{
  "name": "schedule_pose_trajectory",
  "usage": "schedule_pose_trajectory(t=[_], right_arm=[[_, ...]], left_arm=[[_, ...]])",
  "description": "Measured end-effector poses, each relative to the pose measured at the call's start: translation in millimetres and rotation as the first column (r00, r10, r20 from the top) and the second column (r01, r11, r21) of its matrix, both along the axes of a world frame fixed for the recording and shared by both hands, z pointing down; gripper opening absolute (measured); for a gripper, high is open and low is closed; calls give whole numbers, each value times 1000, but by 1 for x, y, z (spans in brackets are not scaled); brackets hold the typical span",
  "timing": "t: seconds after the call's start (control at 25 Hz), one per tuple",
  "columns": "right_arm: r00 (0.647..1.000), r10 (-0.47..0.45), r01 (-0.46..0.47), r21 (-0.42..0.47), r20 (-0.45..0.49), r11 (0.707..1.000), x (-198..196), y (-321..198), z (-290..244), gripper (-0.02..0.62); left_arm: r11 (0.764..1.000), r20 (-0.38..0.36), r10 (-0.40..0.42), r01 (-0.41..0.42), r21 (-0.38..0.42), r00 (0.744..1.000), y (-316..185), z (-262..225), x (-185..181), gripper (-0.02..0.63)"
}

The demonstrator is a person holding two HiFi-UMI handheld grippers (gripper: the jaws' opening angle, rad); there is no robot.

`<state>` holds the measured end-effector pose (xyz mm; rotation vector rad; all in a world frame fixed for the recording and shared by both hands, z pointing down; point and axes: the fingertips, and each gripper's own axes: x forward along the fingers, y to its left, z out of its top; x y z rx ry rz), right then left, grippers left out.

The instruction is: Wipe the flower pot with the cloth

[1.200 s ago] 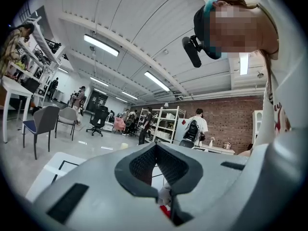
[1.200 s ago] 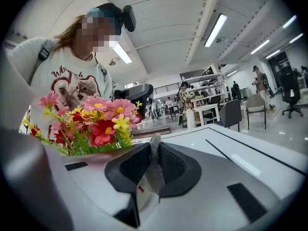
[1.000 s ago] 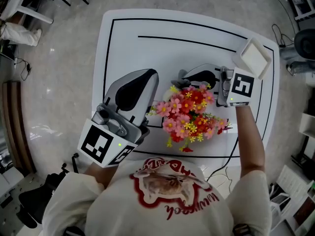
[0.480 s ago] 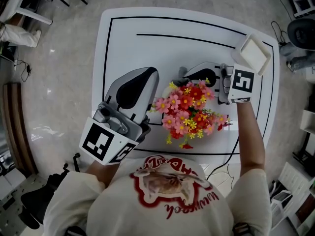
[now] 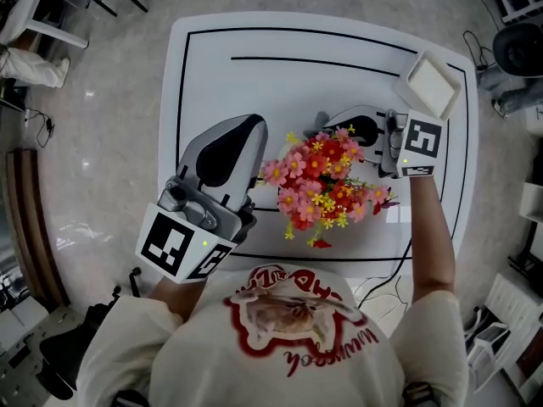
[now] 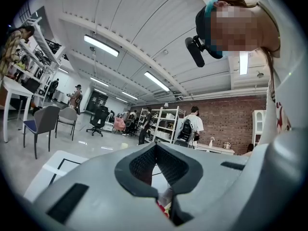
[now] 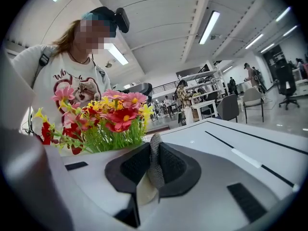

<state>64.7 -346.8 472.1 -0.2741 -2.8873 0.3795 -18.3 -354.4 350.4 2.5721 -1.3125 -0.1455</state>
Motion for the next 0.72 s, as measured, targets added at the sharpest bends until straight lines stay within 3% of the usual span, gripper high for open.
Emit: schedule_pose_trajectory(t=[0.72], right_arm=[[986, 160, -159, 41, -34, 986, 30, 9, 5, 49]], left_arm=[[998, 24, 44, -45, 44, 999, 16, -15, 14, 2]])
